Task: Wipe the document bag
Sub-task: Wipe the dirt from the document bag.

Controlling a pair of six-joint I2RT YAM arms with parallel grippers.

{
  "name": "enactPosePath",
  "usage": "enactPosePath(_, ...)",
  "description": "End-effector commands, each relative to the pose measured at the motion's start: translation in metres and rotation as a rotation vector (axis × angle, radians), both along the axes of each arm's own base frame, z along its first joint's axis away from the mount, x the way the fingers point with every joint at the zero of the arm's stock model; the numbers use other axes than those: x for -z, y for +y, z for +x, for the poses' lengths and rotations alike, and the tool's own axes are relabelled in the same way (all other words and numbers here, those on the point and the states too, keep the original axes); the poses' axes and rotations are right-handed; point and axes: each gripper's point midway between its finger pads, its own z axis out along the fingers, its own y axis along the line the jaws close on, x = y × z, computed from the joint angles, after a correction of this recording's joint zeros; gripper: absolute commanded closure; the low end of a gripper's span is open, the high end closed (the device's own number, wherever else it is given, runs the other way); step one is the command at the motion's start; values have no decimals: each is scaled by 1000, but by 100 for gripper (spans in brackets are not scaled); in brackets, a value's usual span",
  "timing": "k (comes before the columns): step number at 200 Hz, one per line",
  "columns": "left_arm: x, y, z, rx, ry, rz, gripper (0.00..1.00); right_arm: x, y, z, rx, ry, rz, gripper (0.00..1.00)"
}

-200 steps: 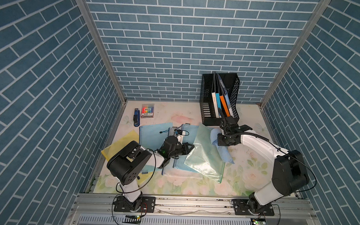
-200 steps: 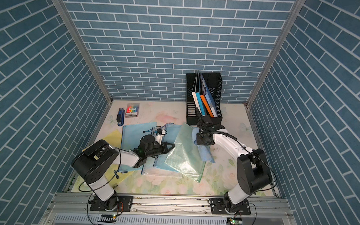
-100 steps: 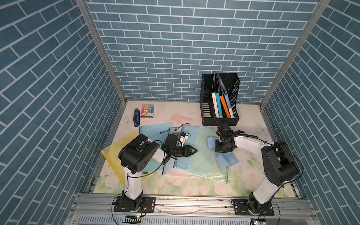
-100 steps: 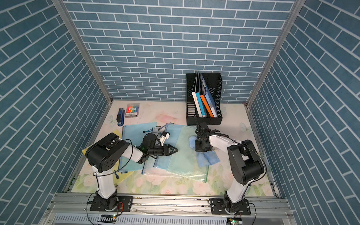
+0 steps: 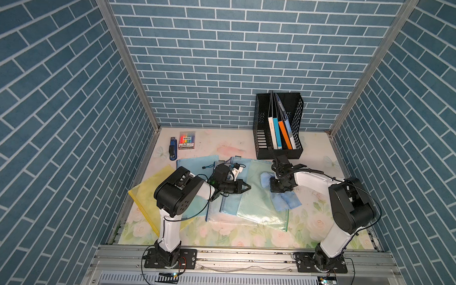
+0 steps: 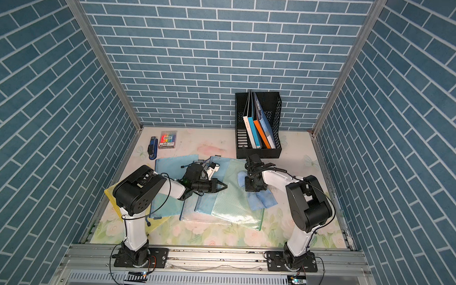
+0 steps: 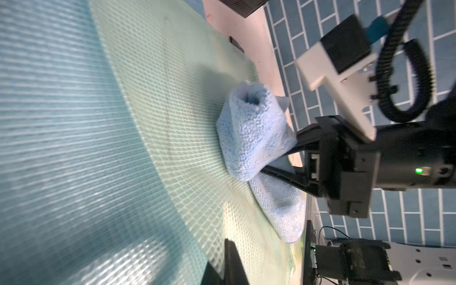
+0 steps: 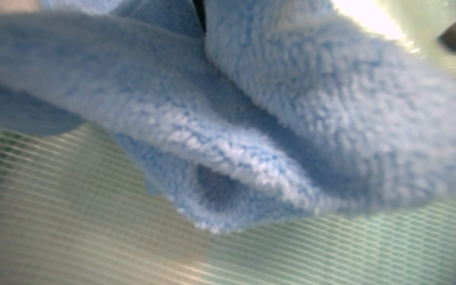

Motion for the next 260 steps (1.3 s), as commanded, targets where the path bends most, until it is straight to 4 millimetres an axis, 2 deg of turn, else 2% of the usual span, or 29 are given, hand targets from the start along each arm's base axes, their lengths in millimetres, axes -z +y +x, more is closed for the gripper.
enactPosePath(1, 15, 8, -10, 1, 49, 58, 100, -7, 29, 0, -86, -11, 15, 100)
enactPosePath(29, 19, 12, -18, -13, 79, 60, 100, -11, 67, 11, -128, -22, 84, 100)
enactPosePath(42, 19, 15, -20, -38, 91, 40, 100, -6, 76, 18, -120, -26, 99, 100)
enactPosePath(54, 18, 17, -21, -68, 108, 10, 100, 1, 76, 24, -99, -37, 90, 100)
enactPosePath(64, 17, 18, -22, -93, 116, -12, 100, 5, 71, 26, -99, -41, 64, 100)
enactPosePath(104, 17, 22, -25, -120, 131, -25, 100, -6, 10, 49, 33, -135, -78, 100)
enactPosePath(120, 16, 22, -25, -120, 129, -24, 100, -1, 1, 55, 77, -109, -60, 100)
enactPosePath(135, 16, 22, -26, -120, 128, -25, 100, 4, 17, 59, 53, -82, -22, 100)
enactPosePath(169, 19, 23, -29, -127, 133, -23, 100, 0, 100, 66, -89, -88, 86, 100)
enactPosePath(185, 21, 24, -29, -132, 137, -17, 100, 1, 130, 68, -135, -104, 101, 100)
enactPosePath(197, 22, 25, -29, -135, 141, -15, 100, -2, 146, 73, -152, -120, 115, 100)
enactPosePath(213, 22, 25, -29, -140, 142, -11, 100, -3, 153, 81, -154, -133, 124, 100)
enactPosePath(218, 22, 26, -29, -143, 144, -8, 100, 8, 154, 82, -152, -118, 113, 100)
enactPosePath(234, 24, 27, -28, -153, 149, 0, 100, 5, 153, 86, -147, -125, 118, 100)
enactPosePath(241, 24, 28, -28, -157, 148, 4, 100, 6, 146, 84, -139, -117, 111, 100)
enactPosePath(244, 24, 28, -27, -160, 149, 6, 100, -3, 139, 83, -130, -127, 117, 100)
enactPosePath(250, 25, 29, -28, -162, 150, 8, 100, -7, 132, 83, -120, -129, 118, 100)
enactPosePath(260, 25, 30, -27, -168, 151, 10, 100, -11, 108, 82, -82, -121, 109, 100)
